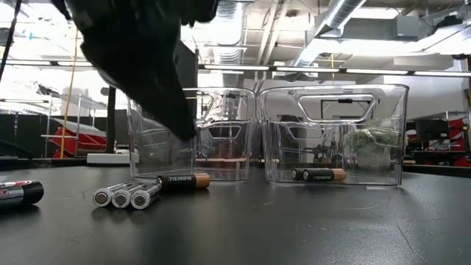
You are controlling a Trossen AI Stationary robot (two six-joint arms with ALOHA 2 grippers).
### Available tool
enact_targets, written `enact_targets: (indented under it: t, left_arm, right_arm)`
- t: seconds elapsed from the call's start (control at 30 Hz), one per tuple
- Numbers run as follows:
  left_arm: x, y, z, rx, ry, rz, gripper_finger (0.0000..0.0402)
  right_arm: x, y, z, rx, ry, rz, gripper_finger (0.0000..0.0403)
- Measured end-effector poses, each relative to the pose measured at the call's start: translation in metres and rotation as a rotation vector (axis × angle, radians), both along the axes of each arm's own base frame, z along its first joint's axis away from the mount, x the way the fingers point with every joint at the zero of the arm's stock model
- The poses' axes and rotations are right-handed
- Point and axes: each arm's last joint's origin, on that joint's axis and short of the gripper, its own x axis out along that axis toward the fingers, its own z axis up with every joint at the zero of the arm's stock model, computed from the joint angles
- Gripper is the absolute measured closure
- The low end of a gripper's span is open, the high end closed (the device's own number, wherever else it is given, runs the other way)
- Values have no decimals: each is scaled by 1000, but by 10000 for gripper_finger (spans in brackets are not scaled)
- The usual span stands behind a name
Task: Sort batteries
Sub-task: Put the black battery into the right transparent bin
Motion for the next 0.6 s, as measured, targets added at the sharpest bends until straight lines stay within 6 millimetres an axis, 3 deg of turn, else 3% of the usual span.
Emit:
enact_targets:
  t: [0.27,0.6]
  left_arm:
    - [-2,14,-7,14,77,113,293]
    - [-2,14,-7,-24,94,101,293]
  right_arm:
    - [0,0,0,0,0,0,180]
    - [0,0,0,-1,0,0,180]
